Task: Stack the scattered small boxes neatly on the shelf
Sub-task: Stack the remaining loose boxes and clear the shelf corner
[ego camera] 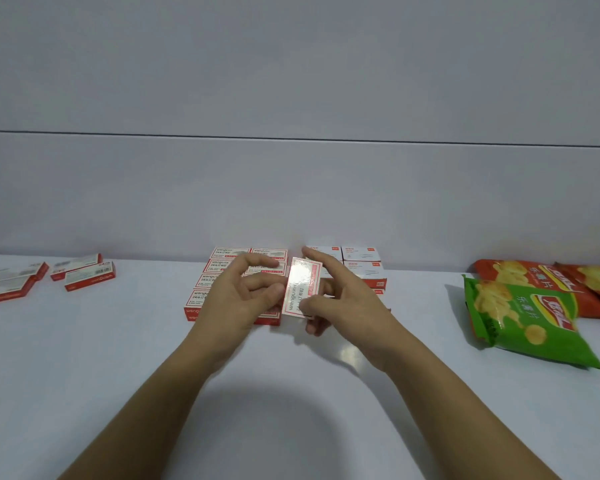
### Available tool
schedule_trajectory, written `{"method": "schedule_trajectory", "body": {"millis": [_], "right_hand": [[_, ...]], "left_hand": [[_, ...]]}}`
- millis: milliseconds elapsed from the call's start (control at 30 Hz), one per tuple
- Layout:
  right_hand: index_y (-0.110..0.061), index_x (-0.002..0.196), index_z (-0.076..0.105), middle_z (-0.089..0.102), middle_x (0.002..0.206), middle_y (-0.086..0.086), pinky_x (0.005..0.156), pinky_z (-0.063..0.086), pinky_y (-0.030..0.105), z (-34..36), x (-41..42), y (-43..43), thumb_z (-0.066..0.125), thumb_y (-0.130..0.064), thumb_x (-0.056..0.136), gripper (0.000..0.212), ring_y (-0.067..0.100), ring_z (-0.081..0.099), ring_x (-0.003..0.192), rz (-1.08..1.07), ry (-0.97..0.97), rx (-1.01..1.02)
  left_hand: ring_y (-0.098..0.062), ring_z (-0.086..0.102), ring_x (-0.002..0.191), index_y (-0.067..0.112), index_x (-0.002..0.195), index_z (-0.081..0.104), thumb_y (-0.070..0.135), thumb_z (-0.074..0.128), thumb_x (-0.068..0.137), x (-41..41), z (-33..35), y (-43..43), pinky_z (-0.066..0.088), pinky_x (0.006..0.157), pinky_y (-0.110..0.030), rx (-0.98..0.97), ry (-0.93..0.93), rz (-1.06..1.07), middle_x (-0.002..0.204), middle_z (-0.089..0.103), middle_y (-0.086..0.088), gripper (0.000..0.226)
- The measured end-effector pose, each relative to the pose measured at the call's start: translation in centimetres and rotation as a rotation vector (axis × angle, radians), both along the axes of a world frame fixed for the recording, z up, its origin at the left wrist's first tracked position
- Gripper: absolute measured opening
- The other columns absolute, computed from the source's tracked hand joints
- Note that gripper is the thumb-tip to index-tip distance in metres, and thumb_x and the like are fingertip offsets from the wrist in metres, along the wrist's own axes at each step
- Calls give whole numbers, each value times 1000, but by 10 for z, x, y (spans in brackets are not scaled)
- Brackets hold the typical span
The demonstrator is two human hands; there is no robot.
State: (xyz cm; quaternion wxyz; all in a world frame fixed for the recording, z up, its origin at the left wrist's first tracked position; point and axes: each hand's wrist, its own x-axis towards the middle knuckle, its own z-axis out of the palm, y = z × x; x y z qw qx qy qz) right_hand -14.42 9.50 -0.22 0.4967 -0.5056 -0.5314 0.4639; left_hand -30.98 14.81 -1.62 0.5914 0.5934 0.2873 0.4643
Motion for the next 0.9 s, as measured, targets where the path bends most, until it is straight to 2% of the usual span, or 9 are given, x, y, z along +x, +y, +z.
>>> {"method": "schedule_trajectory", "body": {"millis": [100, 233, 333, 367, 433, 533, 667, 767, 900], "right_hand": [[-33, 129, 55, 72, 82, 3, 61, 56, 29, -2, -3, 1, 65, -1, 83, 57, 18, 64, 60, -52, 49, 45], [-29, 127, 59, 75, 81, 5, 71, 60, 33, -1, -2, 1, 60, -6, 92, 41, 17, 65, 64, -168, 152, 66], [-26, 123, 64, 76, 84, 1, 62, 58, 27, 0, 0, 3, 56, -9, 94, 35, 15, 67, 67, -264, 186, 64], [-25, 121, 66, 76, 85, -1, 59, 56, 23, 1, 1, 3, 56, -9, 94, 33, 15, 69, 69, -294, 189, 64], [-22, 117, 68, 76, 85, 0, 57, 54, 21, 1, 3, 3, 59, -7, 92, 31, 14, 70, 69, -322, 208, 68], [-24, 114, 68, 73, 83, 8, 54, 54, 20, 0, 1, 2, 61, -5, 90, 31, 13, 68, 62, -311, 229, 101], [-24, 112, 69, 75, 81, 2, 58, 54, 20, -2, -1, 3, 61, -5, 90, 30, 17, 71, 67, -318, 203, 122], [-20, 108, 69, 75, 80, 1, 57, 54, 20, -2, 0, 4, 61, -3, 89, 27, 17, 71, 66, -310, 211, 115], [-23, 105, 67, 75, 79, 1, 61, 57, 25, -5, -2, 4, 62, -5, 89, 24, 17, 72, 69, -265, 173, 107]], "left_hand": [[-24, 68, 80, 17, 105, 65, 25, 65, 83, -1, -2, 0, 57, 69, -36, 27, 78, -43, 95, 72, -12, 24], [-23, 64, 76, 31, 117, 64, 17, 69, 80, 3, -4, -3, 56, 71, -35, 68, 98, -115, 93, 68, -14, 40], [-26, 65, 76, 27, 116, 65, 12, 71, 81, 4, -5, -3, 56, 73, -47, 71, 60, -36, 90, 68, -9, 39], [-27, 66, 78, 26, 115, 65, 10, 68, 83, 3, -4, -1, 57, 73, -46, 61, 40, -4, 92, 69, -8, 35], [-28, 68, 86, 26, 113, 63, 6, 62, 88, 1, -3, 1, 57, 72, -33, 48, 15, 70, 100, 70, -11, 31], [-19, 69, 86, 23, 111, 63, 3, 57, 91, 3, -3, 2, 54, 68, -20, 90, 32, 161, 103, 68, -15, 28], [-13, 64, 84, 35, 112, 61, 14, 62, 90, 3, -6, 1, 53, 69, -18, 268, 205, 237, 104, 65, -4, 31], [-10, 62, 80, 41, 113, 58, 11, 76, 77, 1, -9, 2, 52, 61, -16, 331, 279, 236, 102, 62, 5, 50], [-3, 60, 87, 51, 118, 52, 11, 76, 77, -6, -8, 8, 48, 70, -11, 485, 418, 282, 100, 62, 25, 62]]}}
